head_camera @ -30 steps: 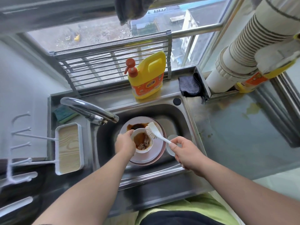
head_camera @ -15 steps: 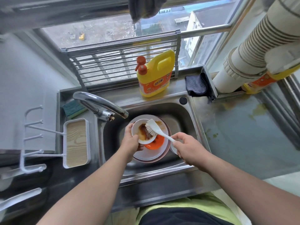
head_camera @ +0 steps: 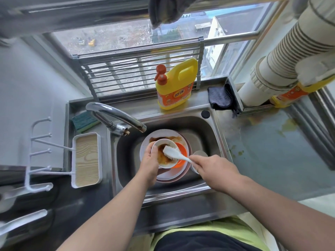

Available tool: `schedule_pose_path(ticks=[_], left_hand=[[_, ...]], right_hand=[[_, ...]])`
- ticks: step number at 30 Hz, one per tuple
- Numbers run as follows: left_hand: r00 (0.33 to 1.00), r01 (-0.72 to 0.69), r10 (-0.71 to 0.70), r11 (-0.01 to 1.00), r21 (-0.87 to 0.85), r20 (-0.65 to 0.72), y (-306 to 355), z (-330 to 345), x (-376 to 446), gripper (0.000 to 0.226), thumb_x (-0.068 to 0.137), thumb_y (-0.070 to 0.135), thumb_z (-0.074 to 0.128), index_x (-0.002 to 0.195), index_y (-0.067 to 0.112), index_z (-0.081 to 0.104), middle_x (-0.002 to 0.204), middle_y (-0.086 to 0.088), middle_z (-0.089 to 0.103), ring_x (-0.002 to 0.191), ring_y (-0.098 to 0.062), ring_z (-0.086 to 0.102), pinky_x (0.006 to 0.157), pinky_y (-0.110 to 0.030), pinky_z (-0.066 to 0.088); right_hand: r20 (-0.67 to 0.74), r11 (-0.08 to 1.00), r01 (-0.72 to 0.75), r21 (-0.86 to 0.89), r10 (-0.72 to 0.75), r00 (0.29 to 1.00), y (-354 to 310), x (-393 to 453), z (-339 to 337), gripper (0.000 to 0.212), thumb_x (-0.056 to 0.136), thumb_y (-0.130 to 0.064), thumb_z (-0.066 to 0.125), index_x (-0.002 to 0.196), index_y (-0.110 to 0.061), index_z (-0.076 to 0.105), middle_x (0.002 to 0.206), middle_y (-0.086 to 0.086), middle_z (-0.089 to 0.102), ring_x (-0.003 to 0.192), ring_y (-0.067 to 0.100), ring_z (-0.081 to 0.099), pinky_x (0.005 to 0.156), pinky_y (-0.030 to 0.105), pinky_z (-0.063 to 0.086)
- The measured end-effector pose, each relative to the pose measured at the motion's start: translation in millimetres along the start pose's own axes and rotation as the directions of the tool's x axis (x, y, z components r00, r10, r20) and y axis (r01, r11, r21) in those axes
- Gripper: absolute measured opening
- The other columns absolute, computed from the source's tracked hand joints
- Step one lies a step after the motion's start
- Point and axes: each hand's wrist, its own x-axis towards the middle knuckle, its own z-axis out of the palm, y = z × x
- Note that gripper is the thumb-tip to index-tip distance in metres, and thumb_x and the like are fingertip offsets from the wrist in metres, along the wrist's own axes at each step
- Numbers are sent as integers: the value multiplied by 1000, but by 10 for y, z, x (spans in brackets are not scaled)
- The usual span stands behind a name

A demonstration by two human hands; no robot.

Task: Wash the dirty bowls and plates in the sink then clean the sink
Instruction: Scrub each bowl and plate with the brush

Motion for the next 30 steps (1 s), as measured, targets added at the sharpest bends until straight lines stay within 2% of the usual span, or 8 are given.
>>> schedule_pose_path(ticks=[5,11,16,21,23,26,28,30], left_hand=[[989,143,-147,977,-156,-10,-62,272,-143,36,109,58,32,137,41,47,126,-13,65,107,-35,70,66,-43,64],[980,176,-188,974,-142,-73,-163,253,-105,49,107,65,30,146,40,45,124,-8,69,110,-29,69,66,-37,64],[967,228,-246,949,-216,-60,-170,357,-183,51,108,64,29,147,33,40,127,-15,65,105,-37,70,60,-44,63],[973,187,-204,972,-143,-112,-174,334,-96,48,105,67,34,143,39,44,124,-6,66,111,-30,66,78,-43,64],[967,199,-213,974,-106,-139,-155,325,-39,47,105,67,33,145,41,41,124,-7,65,110,-30,66,85,-48,63],[952,265,-289,942,-207,-100,-145,414,-116,48,106,65,33,145,37,39,123,-13,64,105,-36,68,71,-48,65],[949,279,-306,926,-254,-72,-118,446,-175,48,107,65,36,143,35,41,122,-15,65,102,-36,69,63,-45,64],[959,242,-265,951,-193,-102,-87,406,-120,48,106,66,36,143,37,43,123,-11,65,106,-34,68,70,-43,65]], right_hand=[[47,994,6,111,-11,999,-232,-81,153,26,109,-49,34,123,-41,55,100,0,68,85,26,62,75,42,57],[6,994,-98,-49,98,995,-133,-38,61,19,112,-45,31,110,-34,47,91,-1,60,72,19,57,51,31,37],[150,957,-117,265,79,986,-348,-29,140,16,110,-33,38,101,-28,49,95,3,63,79,20,60,57,31,40],[8,990,-141,-16,141,990,-154,10,103,8,111,-32,40,107,-36,46,92,0,62,75,19,61,51,31,39],[114,984,-129,121,115,987,-180,-45,122,10,111,-33,40,107,-33,49,95,-1,63,76,17,61,56,30,42],[170,914,-164,370,107,980,-334,29,111,14,110,-30,41,101,-30,53,102,3,64,80,18,57,63,30,43],[81,952,-163,260,146,986,-292,96,47,12,109,-31,41,102,-33,51,98,1,63,79,18,57,59,31,43],[30,977,-178,116,176,984,-164,29,-15,15,110,-34,38,97,-35,45,89,-4,59,74,16,55,56,32,41]])
